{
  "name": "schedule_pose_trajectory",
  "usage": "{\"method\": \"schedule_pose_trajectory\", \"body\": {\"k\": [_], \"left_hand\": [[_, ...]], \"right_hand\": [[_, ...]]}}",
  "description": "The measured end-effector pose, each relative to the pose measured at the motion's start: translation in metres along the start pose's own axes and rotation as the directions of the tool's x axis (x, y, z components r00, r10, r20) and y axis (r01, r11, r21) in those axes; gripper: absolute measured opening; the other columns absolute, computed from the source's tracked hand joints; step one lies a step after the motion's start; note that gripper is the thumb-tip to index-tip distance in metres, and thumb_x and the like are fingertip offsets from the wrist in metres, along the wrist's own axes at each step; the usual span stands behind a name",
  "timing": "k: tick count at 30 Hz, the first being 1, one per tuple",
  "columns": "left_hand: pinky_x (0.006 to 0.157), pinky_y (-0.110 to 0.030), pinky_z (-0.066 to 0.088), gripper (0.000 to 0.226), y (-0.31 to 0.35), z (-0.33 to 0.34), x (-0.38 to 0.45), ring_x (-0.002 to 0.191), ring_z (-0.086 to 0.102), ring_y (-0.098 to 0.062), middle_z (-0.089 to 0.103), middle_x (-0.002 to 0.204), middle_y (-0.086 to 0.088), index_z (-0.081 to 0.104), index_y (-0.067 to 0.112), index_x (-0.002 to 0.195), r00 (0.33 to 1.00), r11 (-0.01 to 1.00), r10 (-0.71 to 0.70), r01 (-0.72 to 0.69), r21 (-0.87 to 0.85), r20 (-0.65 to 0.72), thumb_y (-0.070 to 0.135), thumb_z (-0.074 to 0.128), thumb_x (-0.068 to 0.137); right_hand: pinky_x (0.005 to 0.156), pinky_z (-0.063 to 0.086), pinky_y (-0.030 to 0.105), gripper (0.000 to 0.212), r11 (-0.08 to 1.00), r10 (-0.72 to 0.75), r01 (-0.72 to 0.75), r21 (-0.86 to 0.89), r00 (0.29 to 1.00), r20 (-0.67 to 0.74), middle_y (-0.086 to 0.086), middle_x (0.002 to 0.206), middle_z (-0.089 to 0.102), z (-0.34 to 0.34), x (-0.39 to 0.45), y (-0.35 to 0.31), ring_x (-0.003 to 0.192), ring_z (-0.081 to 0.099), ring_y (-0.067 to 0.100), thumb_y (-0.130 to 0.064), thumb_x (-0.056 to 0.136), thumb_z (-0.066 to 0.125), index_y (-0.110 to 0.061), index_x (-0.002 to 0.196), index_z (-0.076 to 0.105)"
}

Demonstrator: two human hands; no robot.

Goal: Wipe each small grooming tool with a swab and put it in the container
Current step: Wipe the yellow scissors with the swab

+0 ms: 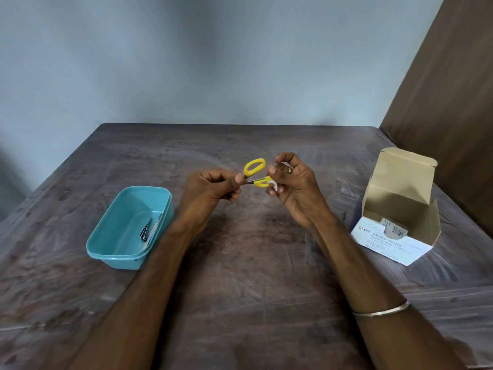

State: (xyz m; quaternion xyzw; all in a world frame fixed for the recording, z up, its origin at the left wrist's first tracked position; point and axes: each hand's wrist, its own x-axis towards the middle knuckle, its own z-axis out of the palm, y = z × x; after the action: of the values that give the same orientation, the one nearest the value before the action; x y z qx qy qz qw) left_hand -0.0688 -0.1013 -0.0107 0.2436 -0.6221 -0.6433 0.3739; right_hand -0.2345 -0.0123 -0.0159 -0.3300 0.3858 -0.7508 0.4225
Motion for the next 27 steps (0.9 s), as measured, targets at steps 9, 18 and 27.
{"method": "schedule_pose_trajectory", "body": {"k": [9, 18, 27], "left_hand": [[0.053, -0.024, 0.051, 0.003, -0.001, 0.007, -0.002, 0.051, 0.06, -0.016, 0.067, 0.061, -0.009, 0.074, 0.0, 0.083, 0.998, 0.993, 0.065, -0.066, 0.097, 0.021, 0.001, 0.075, 0.08], [0.052, -0.027, 0.055, 0.005, -0.004, 0.013, -0.006, 0.053, 0.066, -0.022, 0.07, 0.067, -0.017, 0.072, 0.006, 0.084, 0.999, 0.998, -0.036, 0.037, 0.043, -0.01, 0.009, 0.069, 0.088], [0.054, -0.027, 0.057, 0.009, -0.002, 0.016, -0.007, 0.055, 0.068, -0.02, 0.071, 0.069, -0.015, 0.07, 0.005, 0.084, 0.98, 0.972, -0.199, 0.193, -0.132, -0.032, 0.013, 0.069, 0.088]], "right_hand": [[0.048, 0.046, 0.02, 0.032, 0.975, 0.067, -0.048, 0.216, 0.994, -0.082, 0.001, 0.063, 0.063, 0.003, 0.0, 0.002, 0.044, 0.051, 0.006, -0.017, 0.066, 0.078, -0.017, 0.087, 0.054], [0.071, 0.062, 0.028, 0.026, 0.982, 0.016, -0.006, 0.189, 0.999, -0.05, 0.005, 0.078, 0.073, 0.009, -0.003, 0.005, 0.067, 0.071, 0.014, 0.002, 0.074, 0.065, -0.01, 0.095, 0.055], [0.08, 0.062, 0.037, 0.025, 0.996, -0.091, 0.086, -0.035, 0.976, -0.197, 0.011, 0.084, 0.077, 0.01, -0.006, 0.01, 0.08, 0.075, 0.024, 0.008, 0.073, 0.075, -0.006, 0.092, 0.066]]}}
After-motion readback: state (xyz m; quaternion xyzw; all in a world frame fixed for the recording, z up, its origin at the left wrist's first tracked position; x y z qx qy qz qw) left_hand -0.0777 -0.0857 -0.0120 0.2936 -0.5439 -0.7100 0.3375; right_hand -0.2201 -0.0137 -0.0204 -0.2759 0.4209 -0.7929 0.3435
